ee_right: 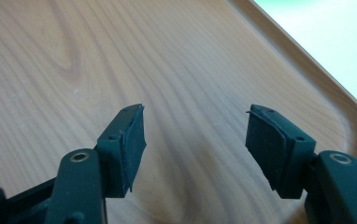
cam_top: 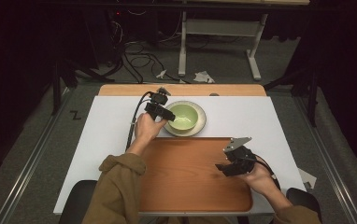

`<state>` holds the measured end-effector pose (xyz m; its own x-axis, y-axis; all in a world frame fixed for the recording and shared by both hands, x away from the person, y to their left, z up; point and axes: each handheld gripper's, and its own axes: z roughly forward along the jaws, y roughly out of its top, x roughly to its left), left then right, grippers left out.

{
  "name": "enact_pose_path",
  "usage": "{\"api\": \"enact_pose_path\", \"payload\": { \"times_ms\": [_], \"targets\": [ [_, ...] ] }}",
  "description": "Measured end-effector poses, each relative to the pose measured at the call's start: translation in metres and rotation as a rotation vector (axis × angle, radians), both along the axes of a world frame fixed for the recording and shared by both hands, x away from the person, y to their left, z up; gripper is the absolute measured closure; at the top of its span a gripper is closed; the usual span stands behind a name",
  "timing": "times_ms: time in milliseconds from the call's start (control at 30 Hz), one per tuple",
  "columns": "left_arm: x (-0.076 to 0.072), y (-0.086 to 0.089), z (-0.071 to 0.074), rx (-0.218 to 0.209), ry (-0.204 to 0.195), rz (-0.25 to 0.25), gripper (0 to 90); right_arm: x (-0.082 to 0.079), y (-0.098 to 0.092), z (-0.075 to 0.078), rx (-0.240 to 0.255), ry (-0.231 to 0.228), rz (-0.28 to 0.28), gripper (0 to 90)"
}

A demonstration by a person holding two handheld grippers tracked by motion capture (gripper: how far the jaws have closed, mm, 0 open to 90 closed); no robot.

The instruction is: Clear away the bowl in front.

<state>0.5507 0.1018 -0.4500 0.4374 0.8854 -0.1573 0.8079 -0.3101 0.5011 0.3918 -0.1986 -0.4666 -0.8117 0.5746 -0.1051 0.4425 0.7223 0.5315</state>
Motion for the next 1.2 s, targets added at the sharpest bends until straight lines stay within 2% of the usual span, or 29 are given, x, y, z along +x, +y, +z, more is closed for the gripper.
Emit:
{"api": "enact_pose_path", "payload": {
  "times_ms": [67, 133, 333, 467, 800, 967, 1200],
  "targets": [
    [0.002, -0.001, -0.003, -0.008, 0.006, 0.013, 42.7, 0.0, 0.001, 0.0, 0.003, 0.001, -0.002, 37.8],
    [0.005, -0.001, -0.008, -0.026, 0.03, 0.023, 42.8, -0.001, 0.001, 0.001, 0.005, 0.003, -0.006, 37.8],
    [0.008, -0.005, -0.015, -0.015, 0.052, 0.027, 48.5, -0.001, 0.003, -0.001, -0.001, 0.004, 0.001, 37.7],
    [0.009, -0.007, -0.018, -0.03, 0.073, 0.033, 53.4, -0.001, 0.003, -0.001, -0.009, 0.008, 0.009, 37.5],
    [0.01, -0.011, -0.021, -0.041, 0.071, 0.037, 64.7, -0.003, 0.005, 0.0, 0.0, -0.008, 0.013, 37.6],
    [0.012, -0.01, -0.022, -0.053, 0.079, 0.063, 72.8, -0.003, 0.004, 0.001, 0.003, -0.01, 0.012, 37.6],
    [0.013, -0.007, -0.022, -0.07, 0.085, 0.088, 78.0, -0.003, 0.005, 0.0, 0.0, -0.01, 0.016, 37.6]
  ]
}}
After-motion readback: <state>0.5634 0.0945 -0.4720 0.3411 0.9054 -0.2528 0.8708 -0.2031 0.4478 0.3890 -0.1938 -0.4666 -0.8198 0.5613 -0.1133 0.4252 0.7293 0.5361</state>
